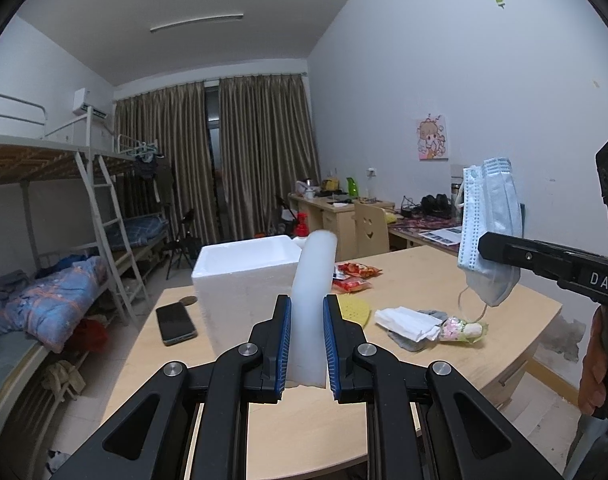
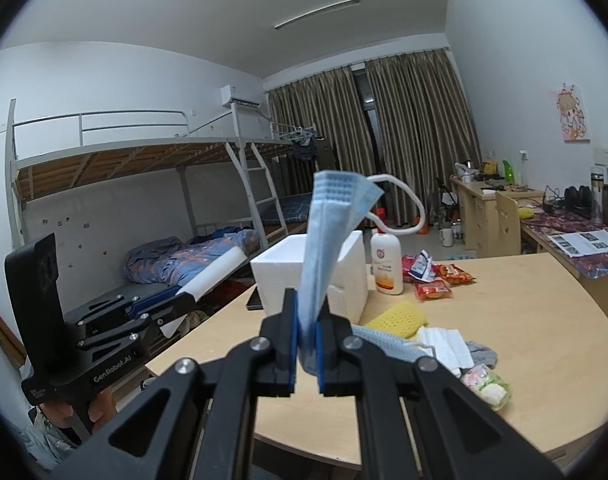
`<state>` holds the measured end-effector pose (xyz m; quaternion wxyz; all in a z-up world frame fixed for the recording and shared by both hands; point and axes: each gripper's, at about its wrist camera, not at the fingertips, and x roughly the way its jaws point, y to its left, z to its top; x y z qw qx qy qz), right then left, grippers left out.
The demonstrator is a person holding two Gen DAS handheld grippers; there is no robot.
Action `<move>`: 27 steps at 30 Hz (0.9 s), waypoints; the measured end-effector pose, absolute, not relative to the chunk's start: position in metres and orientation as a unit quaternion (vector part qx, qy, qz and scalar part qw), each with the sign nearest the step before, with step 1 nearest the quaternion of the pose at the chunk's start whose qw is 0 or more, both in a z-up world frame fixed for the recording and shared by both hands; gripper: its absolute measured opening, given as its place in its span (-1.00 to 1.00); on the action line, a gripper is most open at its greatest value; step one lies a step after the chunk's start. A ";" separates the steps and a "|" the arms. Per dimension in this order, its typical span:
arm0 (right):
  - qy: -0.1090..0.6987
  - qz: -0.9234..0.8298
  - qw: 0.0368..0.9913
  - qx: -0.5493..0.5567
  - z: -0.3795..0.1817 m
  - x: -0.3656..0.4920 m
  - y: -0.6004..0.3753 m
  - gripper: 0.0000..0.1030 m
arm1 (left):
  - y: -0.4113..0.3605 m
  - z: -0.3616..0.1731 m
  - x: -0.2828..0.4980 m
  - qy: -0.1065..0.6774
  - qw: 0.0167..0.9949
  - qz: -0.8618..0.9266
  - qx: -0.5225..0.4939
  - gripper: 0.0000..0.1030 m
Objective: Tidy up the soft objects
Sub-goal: 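Carry the foam tube and blue mask with both grippers toward the white foam box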
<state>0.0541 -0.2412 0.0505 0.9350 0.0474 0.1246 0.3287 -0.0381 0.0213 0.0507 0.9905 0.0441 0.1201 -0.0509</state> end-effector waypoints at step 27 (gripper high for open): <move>0.148 0.392 0.907 0.036 0.056 0.115 -0.185 -0.81 | 0.066 0.065 0.006 0.132 0.991 -0.006 0.015 -0.67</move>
